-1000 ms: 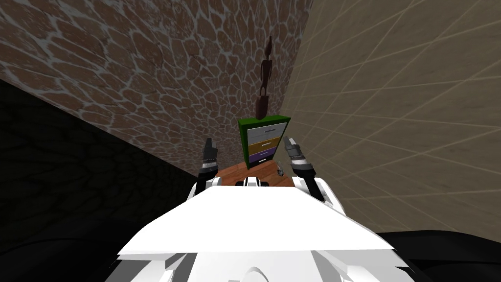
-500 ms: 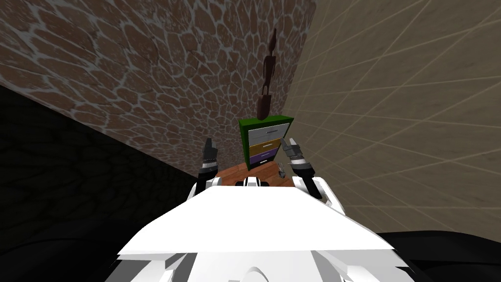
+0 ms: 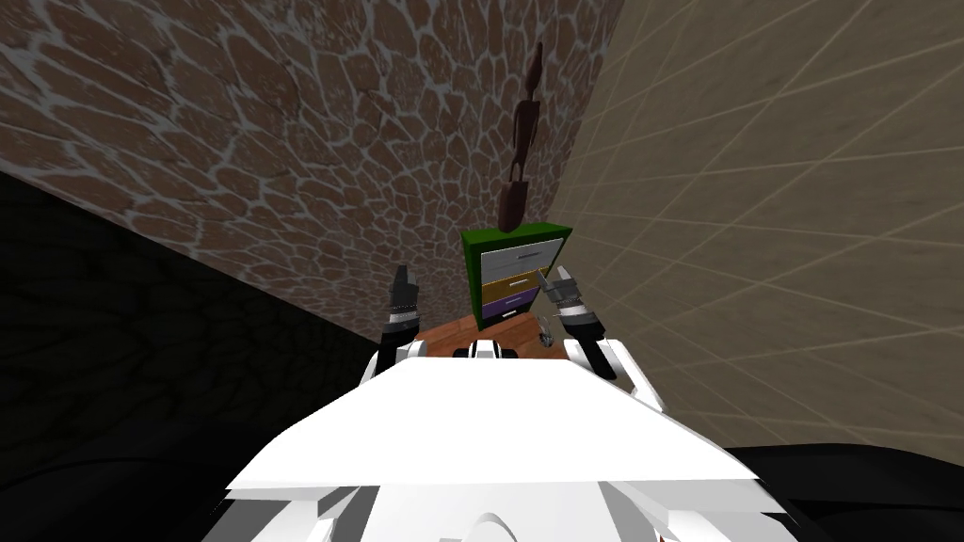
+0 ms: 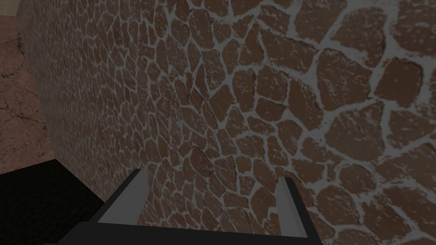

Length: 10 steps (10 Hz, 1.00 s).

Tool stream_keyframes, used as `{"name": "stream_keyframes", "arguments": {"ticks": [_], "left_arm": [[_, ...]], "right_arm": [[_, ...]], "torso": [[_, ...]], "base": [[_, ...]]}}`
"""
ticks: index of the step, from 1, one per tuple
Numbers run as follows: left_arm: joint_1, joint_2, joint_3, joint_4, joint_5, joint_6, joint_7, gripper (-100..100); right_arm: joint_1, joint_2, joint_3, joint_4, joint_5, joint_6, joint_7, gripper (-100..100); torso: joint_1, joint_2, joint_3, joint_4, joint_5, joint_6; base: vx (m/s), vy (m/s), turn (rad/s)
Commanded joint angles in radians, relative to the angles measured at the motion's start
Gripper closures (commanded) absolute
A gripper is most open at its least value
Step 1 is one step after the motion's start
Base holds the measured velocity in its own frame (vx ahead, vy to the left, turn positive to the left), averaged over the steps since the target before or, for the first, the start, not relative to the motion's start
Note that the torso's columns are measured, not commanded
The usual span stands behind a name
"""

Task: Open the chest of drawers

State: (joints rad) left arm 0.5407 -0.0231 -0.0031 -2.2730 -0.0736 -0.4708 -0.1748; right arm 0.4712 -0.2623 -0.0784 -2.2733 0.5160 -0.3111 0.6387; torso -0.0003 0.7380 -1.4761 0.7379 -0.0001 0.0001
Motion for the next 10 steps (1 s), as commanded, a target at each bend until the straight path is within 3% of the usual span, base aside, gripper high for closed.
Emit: {"name": "stream_keyframes", "arguments": {"ticks": [1,2,10], "left_arm": [[0.000,0.000,0.000,0.000,0.000,0.000,0.000,0],[0.000,0.000,0.000,0.000,0.000,0.000,0.000,0],[0.000,0.000,0.000,0.000,0.000,0.000,0.000,0]], "right_arm": [[-0.006,-0.024,-0.009,0.024,0.073,0.006,0.077,-100],[-0.006,-0.024,-0.009,0.024,0.077,0.006,0.090,-100],[-0.025,-0.116,-0.031,0.101,0.281,0.028,0.308,-100]], "torso": [[0.000,0.000,0.000,0.000,0.000,0.000],[0.000,-0.001,0.000,0.000,0.000,0.000],[0.000,0.001,0.001,0.000,0.000,0.000]], "base": [[0.083,0.017,0.036],[0.063,0.007,0.016],[0.067,0.017,0.029]]}}
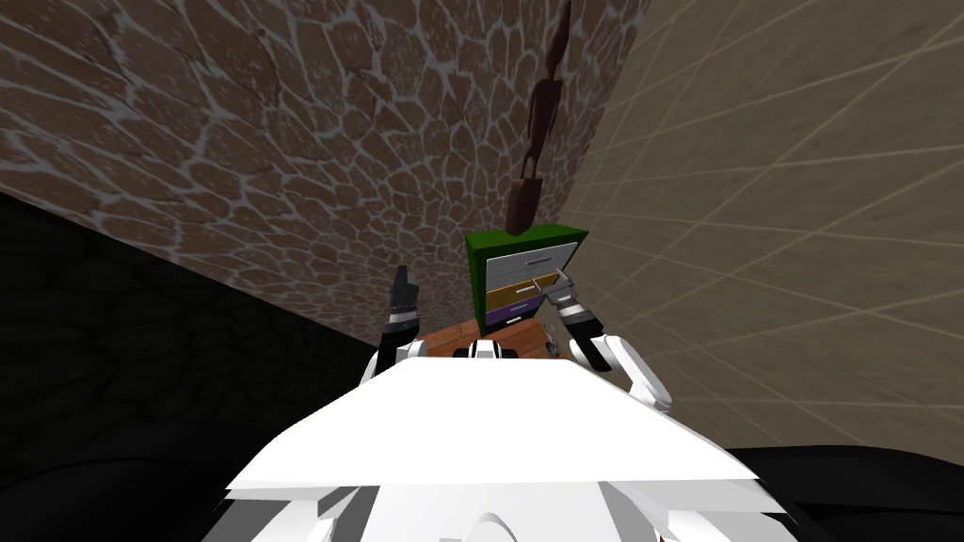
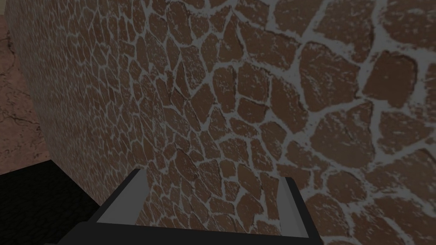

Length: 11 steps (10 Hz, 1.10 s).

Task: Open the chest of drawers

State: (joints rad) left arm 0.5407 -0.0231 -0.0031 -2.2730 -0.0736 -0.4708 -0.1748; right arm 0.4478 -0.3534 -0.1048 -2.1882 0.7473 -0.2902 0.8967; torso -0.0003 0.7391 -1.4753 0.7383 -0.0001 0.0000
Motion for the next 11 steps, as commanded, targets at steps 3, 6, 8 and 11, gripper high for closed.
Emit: {"name": "stream_keyframes", "arguments": {"ticks": [3,6,8,11], "left_arm": [[0.000,0.000,0.000,0.000,0.000,0.000,0.000,0],[0.000,0.000,0.000,0.000,0.000,0.000,0.000,0],[0.000,0.000,0.000,0.000,0.000,0.000,0.000,0],[0.000,0.000,0.000,0.000,0.000,0.000,0.000,0]], "right_arm": [[-0.008,-0.057,-0.012,0.040,0.112,0.013,0.124,-100],[-0.013,-0.086,-0.018,0.062,0.169,0.019,0.190,-100],[-0.018,-0.112,-0.023,0.079,0.219,0.024,0.246,-100],[-0.023,-0.144,-0.030,0.100,0.279,0.030,0.313,-100]], "torso": [[0.000,-0.001,-0.001,0.000,0.000,0.000],[0.000,0.000,0.000,0.000,0.000,0.000],[0.000,-0.001,0.000,0.000,0.000,0.000],[0.000,-0.001,-0.001,0.000,0.000,0.000]], "base": [[0.065,0.013,0.022],[0.064,0.013,0.024],[0.066,0.019,0.032],[0.067,0.014,0.025]]}}
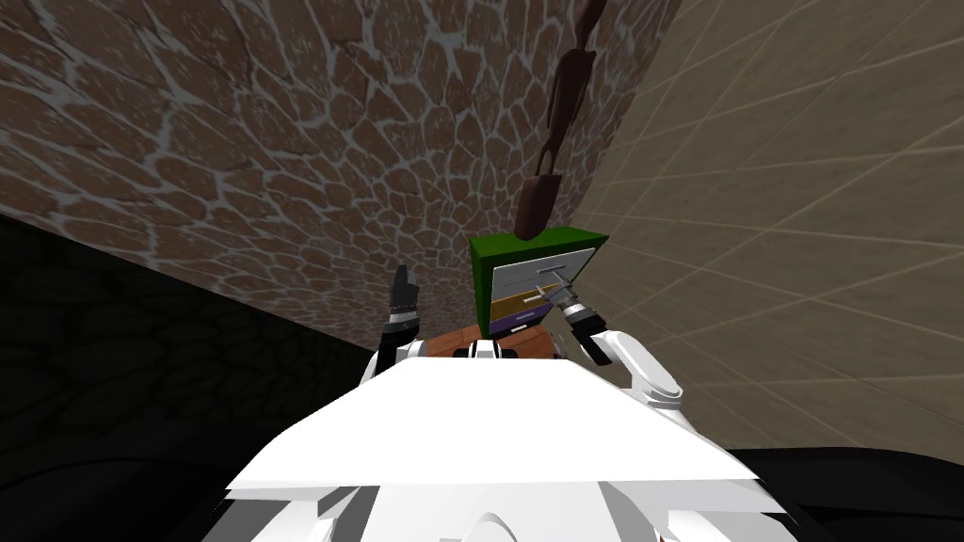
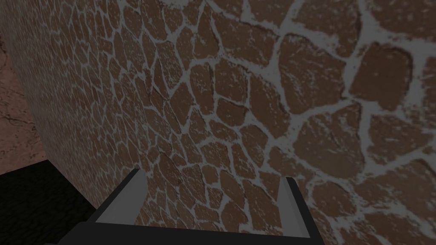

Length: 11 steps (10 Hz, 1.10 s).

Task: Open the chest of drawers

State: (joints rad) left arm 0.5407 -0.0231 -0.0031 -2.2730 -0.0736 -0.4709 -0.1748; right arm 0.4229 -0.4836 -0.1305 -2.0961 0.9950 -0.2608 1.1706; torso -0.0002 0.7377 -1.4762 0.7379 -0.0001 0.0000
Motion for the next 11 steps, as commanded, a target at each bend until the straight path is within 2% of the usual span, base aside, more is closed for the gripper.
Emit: {"name": "stream_keyframes", "arguments": {"ticks": [1,3,4,5,6,7,11], "left_arm": [[0.000,0.000,0.000,0.000,0.000,0.000,0.000,0],[0.000,0.000,0.000,0.000,0.000,0.000,0.000,0],[0.000,0.000,0.000,0.000,0.000,0.000,0.000,0],[0.000,0.000,0.000,0.000,0.000,0.000,0.000,0],[0.000,0.000,0.000,0.000,0.000,0.000,0.000,0],[0.000,0.000,0.000,0.000,0.000,0.000,0.000,0],[-0.001,0.000,0.000,0.000,0.000,0.000,0.000,0]], "right_arm": [[0.000,-0.023,-0.006,0.012,0.046,0.002,0.056,-100],[-0.002,-0.039,-0.009,0.021,0.075,0.005,0.088,-100],[-0.002,-0.032,-0.008,0.020,0.065,0.003,0.077,-100],[0.003,-0.062,-0.024,0.012,0.058,0.010,0.056,-100],[0.003,-0.042,-0.023,0.019,0.059,-0.002,0.074,-100],[0.004,-0.044,-0.025,0.018,0.058,-0.004,0.072,100],[0.020,-0.052,-0.027,-0.009,0.051,-0.016,0.066,100]], "torso": [[0.000,0.001,0.001,0.000,0.000,0.000],[0.000,0.002,0.001,0.000,0.000,0.000],[0.000,0.001,0.001,0.000,0.000,0.000],[0.000,0.002,0.001,0.000,0.000,0.000],[0.002,-0.003,-0.002,-0.001,0.001,0.000],[0.001,-0.001,-0.001,0.000,0.000,0.000],[-0.001,0.004,0.003,0.001,0.000,0.000]], "base": [[0.052,0.004,0.017],[0.038,0.009,0.016],[0.018,0.003,0.003],[0.102,0.045,0.013],[0.065,0.028,0.001],[0.010,0.004,-0.004],[-0.172,-0.057,-0.056]]}}
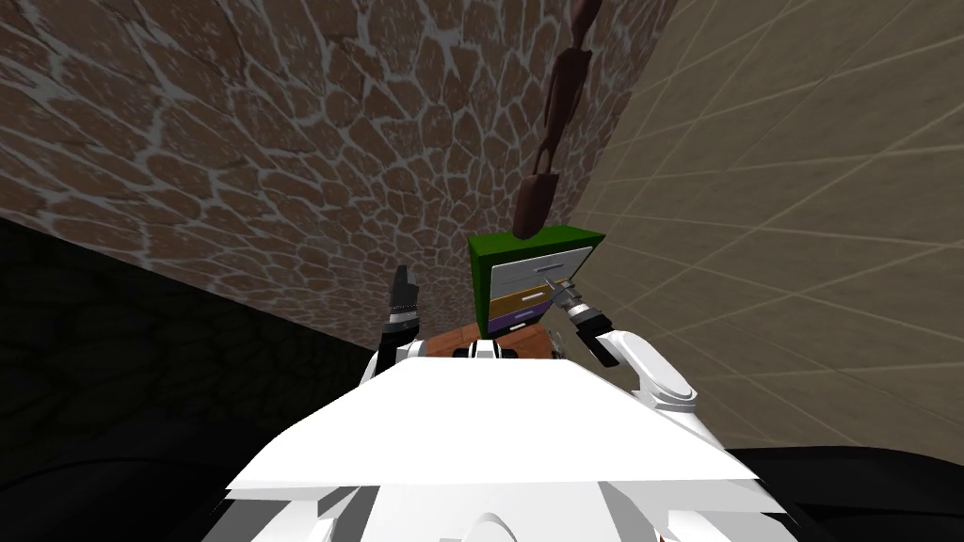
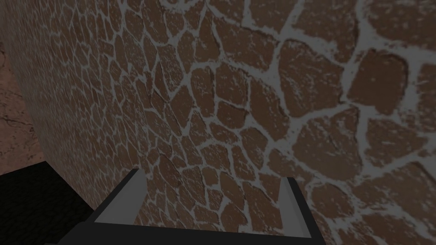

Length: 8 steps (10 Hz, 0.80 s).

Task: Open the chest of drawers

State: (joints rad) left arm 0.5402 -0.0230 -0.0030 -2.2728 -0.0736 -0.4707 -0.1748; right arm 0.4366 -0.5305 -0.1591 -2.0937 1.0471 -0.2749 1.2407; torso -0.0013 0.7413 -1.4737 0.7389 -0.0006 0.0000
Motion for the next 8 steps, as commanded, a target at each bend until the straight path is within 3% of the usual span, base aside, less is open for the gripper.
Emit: {"name": "stream_keyframes", "arguments": {"ticks": [1,2,6,7,8], "left_arm": [[0.000,0.000,0.000,0.000,0.000,0.000,0.000,0],[0.000,0.000,0.000,0.000,0.000,0.000,0.000,0],[0.001,0.000,0.000,0.000,0.000,0.000,0.000,0],[0.001,0.000,0.000,0.000,0.000,0.000,0.000,0],[0.001,0.000,0.000,0.000,0.000,0.000,0.000,0]], "right_arm": [[0.004,-0.002,0.000,-0.006,-0.001,-0.003,-0.001,100],[0.011,-0.026,-0.010,-0.010,-0.004,0.002,-0.016,-100],[0.024,-0.074,-0.031,-0.017,-0.008,0.015,-0.046,-100],[0.021,-0.066,-0.026,-0.017,-0.006,0.014,-0.040,-100],[0.028,-0.096,-0.043,-0.026,-0.015,0.021,-0.064,-100]], "torso": [[0.001,-0.003,-0.002,-0.001,0.001,0.000],[0.004,-0.009,-0.005,-0.002,0.001,0.000],[0.002,-0.004,-0.003,-0.001,0.001,0.000],[0.002,-0.001,-0.001,0.000,0.001,0.000],[-0.001,0.003,0.001,0.001,0.000,0.000]], "base": [[-0.087,-0.030,-0.012],[0.073,0.049,0.021],[0.158,0.086,0.014],[0.079,0.053,0.001],[0.124,0.065,0.005]]}}
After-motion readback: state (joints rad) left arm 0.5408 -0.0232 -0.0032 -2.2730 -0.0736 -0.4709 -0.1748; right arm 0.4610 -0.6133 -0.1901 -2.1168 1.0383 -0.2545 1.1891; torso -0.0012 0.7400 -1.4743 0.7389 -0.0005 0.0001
